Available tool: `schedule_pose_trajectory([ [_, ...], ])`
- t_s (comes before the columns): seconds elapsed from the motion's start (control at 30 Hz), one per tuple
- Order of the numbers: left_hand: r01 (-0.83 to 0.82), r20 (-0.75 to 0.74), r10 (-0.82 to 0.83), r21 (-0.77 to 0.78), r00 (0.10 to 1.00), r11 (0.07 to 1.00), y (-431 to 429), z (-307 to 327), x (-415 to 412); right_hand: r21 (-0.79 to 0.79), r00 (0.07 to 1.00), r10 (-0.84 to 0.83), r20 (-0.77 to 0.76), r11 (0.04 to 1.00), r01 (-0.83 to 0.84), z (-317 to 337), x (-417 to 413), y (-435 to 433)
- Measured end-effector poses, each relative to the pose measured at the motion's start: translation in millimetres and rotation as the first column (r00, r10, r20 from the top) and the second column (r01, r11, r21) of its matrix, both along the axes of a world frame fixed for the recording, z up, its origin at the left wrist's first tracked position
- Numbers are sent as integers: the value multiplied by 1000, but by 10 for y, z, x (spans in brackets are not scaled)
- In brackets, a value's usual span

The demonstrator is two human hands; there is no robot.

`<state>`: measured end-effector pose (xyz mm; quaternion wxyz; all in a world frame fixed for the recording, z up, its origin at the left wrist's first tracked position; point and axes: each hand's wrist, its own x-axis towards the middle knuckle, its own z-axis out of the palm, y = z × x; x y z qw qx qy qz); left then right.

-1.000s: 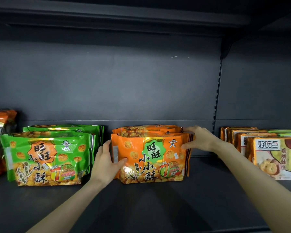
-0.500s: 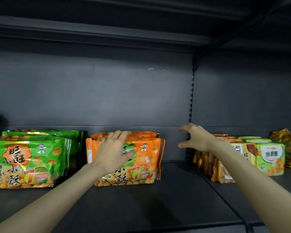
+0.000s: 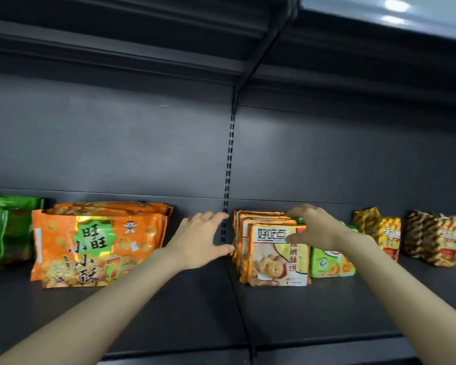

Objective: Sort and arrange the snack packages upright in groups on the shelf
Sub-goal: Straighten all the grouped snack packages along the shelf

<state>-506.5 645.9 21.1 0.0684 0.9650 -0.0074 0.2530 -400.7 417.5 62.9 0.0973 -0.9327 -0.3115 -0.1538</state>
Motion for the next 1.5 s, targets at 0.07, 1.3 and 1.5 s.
schedule_pose_trajectory([
  [0.07,10,-44,-10,-7,999,1000,-186,12,111,17,1000,-13,-17,1000,13,-13,98,-187],
  [1.3,75,118,-13,-535,993,841,-612,-621,1595,-166,893,386,-231,889,-427,-389,1998,-303],
  [1.5,107,182,-25,-453,983,885,-613,-620,1564,-143,878,434,-201,874,-465,-427,2006,-225],
])
